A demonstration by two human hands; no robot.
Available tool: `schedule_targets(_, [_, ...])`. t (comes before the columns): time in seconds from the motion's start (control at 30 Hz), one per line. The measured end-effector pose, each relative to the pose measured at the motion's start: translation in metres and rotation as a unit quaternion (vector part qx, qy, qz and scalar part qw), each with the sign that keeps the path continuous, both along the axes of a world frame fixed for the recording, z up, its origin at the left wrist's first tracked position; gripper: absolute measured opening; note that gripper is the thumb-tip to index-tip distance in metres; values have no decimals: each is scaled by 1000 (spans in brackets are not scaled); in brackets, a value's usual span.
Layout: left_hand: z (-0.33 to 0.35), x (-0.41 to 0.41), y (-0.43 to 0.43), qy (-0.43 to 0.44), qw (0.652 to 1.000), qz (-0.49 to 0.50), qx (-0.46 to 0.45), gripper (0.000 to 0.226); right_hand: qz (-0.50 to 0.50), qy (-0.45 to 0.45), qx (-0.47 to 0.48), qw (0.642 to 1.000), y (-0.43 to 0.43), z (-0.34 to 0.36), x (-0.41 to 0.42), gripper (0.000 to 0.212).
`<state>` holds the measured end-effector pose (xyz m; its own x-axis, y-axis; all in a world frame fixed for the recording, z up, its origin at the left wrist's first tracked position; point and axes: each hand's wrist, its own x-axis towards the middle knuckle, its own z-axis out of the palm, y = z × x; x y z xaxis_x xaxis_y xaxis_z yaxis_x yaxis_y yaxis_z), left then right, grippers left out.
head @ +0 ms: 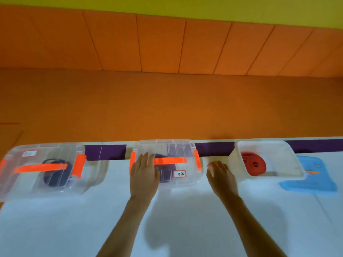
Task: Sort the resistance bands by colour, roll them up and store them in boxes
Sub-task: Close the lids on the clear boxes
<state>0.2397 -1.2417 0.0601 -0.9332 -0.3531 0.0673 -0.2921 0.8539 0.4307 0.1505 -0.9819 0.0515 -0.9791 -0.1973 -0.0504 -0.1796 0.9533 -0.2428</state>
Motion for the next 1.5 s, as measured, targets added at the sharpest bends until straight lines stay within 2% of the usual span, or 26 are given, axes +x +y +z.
schedule_targets(0.13, [19, 4, 71, -8, 997, -80, -4, 38, -5, 1, -5, 1000, 63, 16, 13, 19])
schedule_targets(0.27, [24, 9, 155, -69, 987, -134, -46, 37, -25, -11, -20, 999, 137, 19, 21, 20])
schedule_targets(0.33, [25, 12, 193, -73, 985, -149, -57, 33, -23, -17, -26, 999, 175, 17, 23, 22])
schedule_targets(0.43, [22, 17, 246, -84, 982, -137, -102, 37, -12, -42, -21, 999, 231, 14, 26, 24])
schedule_targets(0.67, [15, 9, 337, -98, 983, -118, -105, 46, -1, -68, -12, 998, 336, 12, 20, 25])
schedule_targets(0.93, [-9, -41, 388, -102, 981, -134, -101, 69, -30, -94, 25, 995, 410, -1, -12, 24])
schedule_targets(1.07, [-27, -58, 403, -128, 977, -137, -106, 74, -42, -108, 34, 993, 446, -10, -45, 28])
schedule_targets(1.23, [-48, -63, 416, -144, 980, -107, -82, 80, -28, -141, 61, 988, 484, -33, -109, 46])
schedule_targets(1.4, [-51, -62, 426, -154, 985, -63, -44, 88, 28, -166, 88, 982, 508, -57, -172, 71])
schedule_targets(1.5, [-47, -67, 430, -162, 986, -38, -34, 82, 44, -181, 81, 979, 516, -74, -196, 72])
